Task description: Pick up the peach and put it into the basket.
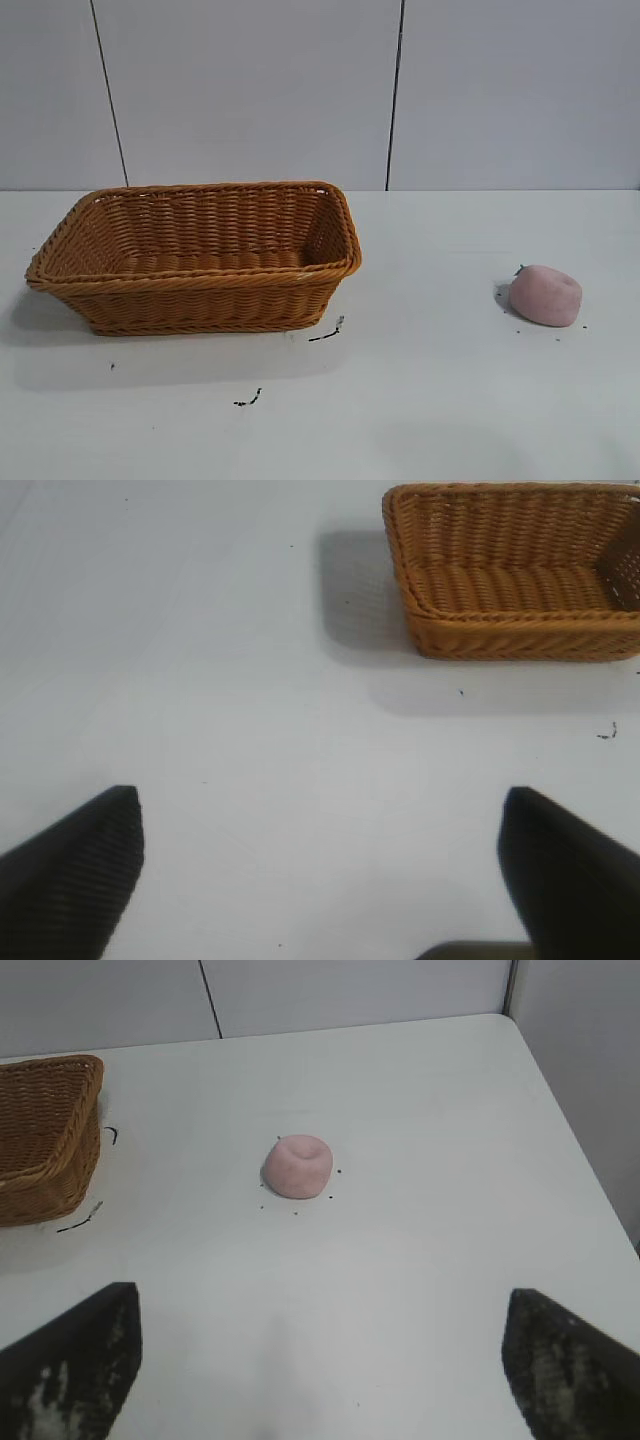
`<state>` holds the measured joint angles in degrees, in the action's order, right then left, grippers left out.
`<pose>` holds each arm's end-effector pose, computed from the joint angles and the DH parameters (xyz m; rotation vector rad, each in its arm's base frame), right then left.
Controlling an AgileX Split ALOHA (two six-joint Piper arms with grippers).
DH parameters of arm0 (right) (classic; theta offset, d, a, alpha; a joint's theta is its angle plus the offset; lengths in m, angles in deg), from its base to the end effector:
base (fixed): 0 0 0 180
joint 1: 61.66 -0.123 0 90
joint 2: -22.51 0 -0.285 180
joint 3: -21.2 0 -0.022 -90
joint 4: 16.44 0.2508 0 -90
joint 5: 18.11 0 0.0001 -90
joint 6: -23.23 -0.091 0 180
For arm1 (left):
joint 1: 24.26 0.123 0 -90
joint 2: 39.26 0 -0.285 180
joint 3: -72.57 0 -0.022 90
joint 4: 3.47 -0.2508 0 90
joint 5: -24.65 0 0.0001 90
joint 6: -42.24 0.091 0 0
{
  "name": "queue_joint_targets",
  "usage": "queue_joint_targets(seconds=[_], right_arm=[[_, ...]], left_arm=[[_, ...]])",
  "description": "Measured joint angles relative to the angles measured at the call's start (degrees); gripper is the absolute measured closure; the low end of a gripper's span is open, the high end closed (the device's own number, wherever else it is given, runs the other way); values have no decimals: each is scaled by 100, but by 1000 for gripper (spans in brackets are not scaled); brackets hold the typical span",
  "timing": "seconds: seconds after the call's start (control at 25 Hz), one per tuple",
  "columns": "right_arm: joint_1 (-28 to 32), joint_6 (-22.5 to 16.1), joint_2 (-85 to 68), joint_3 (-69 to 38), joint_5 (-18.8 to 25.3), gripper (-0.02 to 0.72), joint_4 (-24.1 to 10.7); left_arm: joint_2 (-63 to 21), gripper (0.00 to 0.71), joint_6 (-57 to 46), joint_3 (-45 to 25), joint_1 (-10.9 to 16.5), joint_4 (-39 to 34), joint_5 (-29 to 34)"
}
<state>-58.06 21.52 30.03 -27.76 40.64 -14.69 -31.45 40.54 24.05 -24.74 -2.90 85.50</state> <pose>-0.0032 0.0026 0.2783 0.0924 2.0087 0.0153 -0.0049 -0.0007 0.2774 -0.0213 2.0452 -0.0357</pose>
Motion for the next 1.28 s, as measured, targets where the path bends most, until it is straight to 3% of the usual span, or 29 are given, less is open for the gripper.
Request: queue_joint_targets(seconds=[0.44, 0.72, 0.92, 1.28], right_arm=[[0, 24, 536, 424, 9, 28, -6], [0, 24, 2959, 1653, -148, 28, -49], [0, 171, 5550, 2714, -195, 28, -90], [-180, 480, 8784, 4427, -34, 28, -122]], left_arm=[[0, 17, 0, 0, 0, 0, 0], [0, 17, 0, 0, 0, 0, 0], [0, 17, 0, 0, 0, 0, 0], [0, 17, 0, 0, 0, 0, 0]])
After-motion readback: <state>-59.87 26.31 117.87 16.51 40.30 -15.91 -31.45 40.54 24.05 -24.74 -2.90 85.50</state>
